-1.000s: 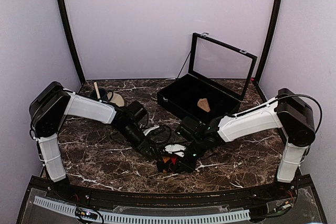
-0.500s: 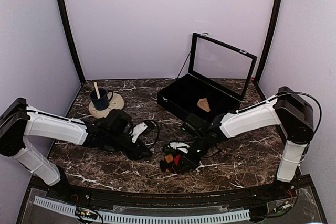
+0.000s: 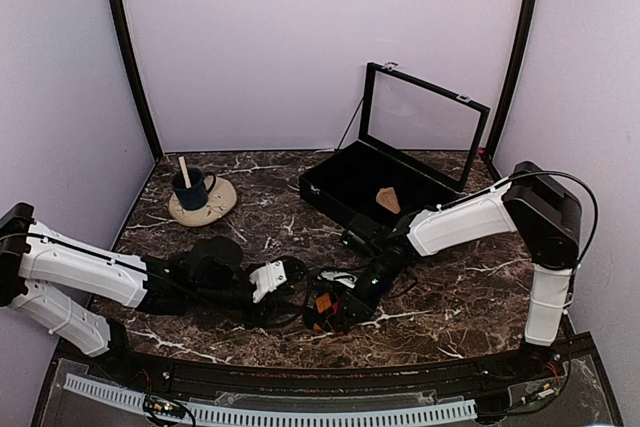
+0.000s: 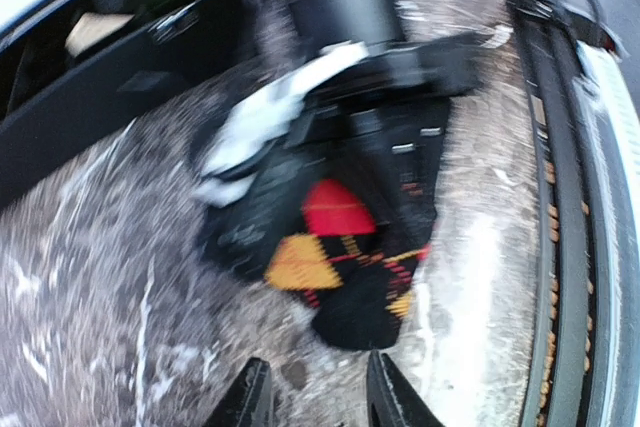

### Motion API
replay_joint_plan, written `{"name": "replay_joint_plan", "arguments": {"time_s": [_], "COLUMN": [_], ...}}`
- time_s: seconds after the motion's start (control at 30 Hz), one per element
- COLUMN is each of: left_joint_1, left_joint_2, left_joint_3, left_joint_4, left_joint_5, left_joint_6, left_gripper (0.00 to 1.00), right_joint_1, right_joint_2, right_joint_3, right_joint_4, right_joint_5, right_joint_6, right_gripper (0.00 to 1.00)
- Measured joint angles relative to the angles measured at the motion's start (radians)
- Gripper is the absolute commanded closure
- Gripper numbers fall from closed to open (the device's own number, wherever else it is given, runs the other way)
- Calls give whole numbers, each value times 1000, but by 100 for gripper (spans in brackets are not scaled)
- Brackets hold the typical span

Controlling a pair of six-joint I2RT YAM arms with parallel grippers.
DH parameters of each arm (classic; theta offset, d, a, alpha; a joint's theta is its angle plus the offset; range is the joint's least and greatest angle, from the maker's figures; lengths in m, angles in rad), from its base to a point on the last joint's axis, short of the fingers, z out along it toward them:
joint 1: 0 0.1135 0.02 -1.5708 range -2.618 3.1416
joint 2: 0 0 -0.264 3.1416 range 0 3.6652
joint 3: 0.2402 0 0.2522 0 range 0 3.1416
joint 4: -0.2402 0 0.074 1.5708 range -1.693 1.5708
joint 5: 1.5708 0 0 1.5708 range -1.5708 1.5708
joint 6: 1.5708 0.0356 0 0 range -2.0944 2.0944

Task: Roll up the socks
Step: Roll the sock at the center of the board.

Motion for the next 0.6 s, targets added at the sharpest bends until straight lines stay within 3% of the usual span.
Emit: {"name": "replay_joint_plan", "arguments": {"time_s": [0.3, 0.6], "left_joint_1": [-139, -181], "left_joint_2": [69, 206], "left_joint_3": [-22, 29], "left_joint_4": [63, 74], "left_joint_5": [17, -64], "left_joint_6": [286, 417], "left_gripper": [57, 53], "right_joint_1": [-3, -6], "right_joint_2": [13, 13], "right_joint_3": [13, 13], "right_joint_4": [-36, -40], "right_joint_5": [-35, -49], "right_joint_6": [3, 8], "right_gripper": [95, 95]}}
